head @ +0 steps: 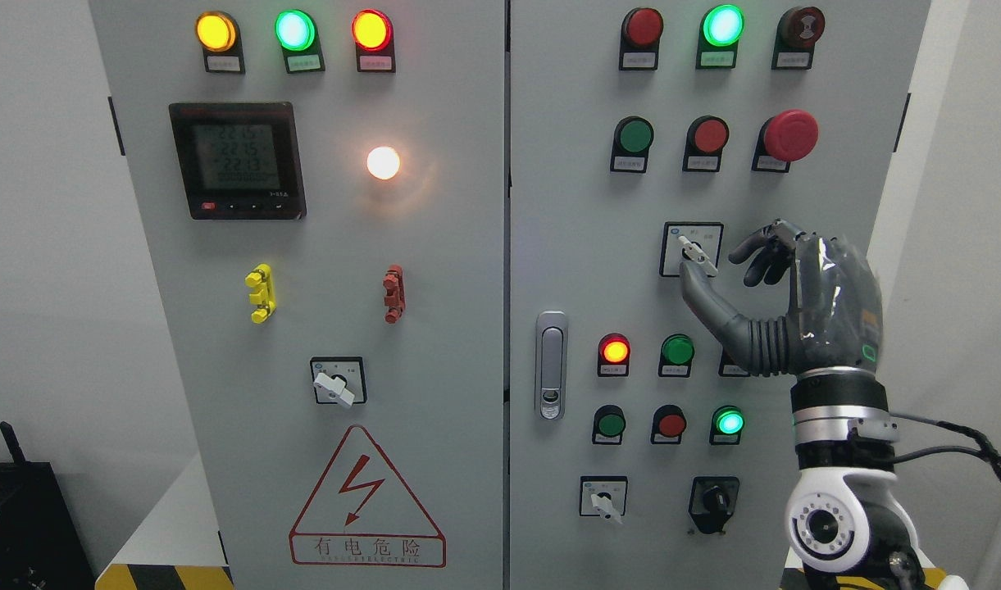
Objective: Rotate and turn off gray switch
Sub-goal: 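Pinch the black switch handle between right thumb and fingers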
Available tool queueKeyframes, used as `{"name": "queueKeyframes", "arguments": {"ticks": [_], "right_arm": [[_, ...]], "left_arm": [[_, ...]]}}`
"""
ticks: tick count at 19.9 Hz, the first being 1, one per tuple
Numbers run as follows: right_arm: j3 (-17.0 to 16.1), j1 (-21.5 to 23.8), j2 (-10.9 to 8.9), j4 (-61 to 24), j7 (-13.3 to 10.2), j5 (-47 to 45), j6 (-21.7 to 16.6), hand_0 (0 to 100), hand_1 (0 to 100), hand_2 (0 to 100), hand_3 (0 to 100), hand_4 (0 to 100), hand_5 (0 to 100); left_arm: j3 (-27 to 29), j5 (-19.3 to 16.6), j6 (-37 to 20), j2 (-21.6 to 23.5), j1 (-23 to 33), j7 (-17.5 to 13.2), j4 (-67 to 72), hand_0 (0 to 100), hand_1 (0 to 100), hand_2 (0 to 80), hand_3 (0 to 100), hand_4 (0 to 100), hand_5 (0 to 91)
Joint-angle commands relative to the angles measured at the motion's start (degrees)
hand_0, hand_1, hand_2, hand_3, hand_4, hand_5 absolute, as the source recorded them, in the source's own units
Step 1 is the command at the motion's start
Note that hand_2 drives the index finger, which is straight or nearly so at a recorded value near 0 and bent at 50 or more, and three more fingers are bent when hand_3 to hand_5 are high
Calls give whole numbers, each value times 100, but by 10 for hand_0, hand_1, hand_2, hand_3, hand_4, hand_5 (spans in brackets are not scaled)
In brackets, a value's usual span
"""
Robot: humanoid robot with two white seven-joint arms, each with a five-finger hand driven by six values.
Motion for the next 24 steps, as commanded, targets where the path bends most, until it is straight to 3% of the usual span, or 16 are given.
{"name": "queueKeyframes", "arguments": {"ticks": [1, 24], "right_arm": [[67, -59, 43, 191, 35, 2, 2, 72, 415, 566, 789, 789, 992], [94, -209, 52, 358, 35, -7, 64, 165, 411, 598, 810, 803, 996]], "left_arm": [[185, -44, 5, 0, 7, -5, 132, 120, 389, 0, 0, 0, 0], [184, -44, -4, 0, -2, -5, 132, 120, 389, 0, 0, 0, 0]]}}
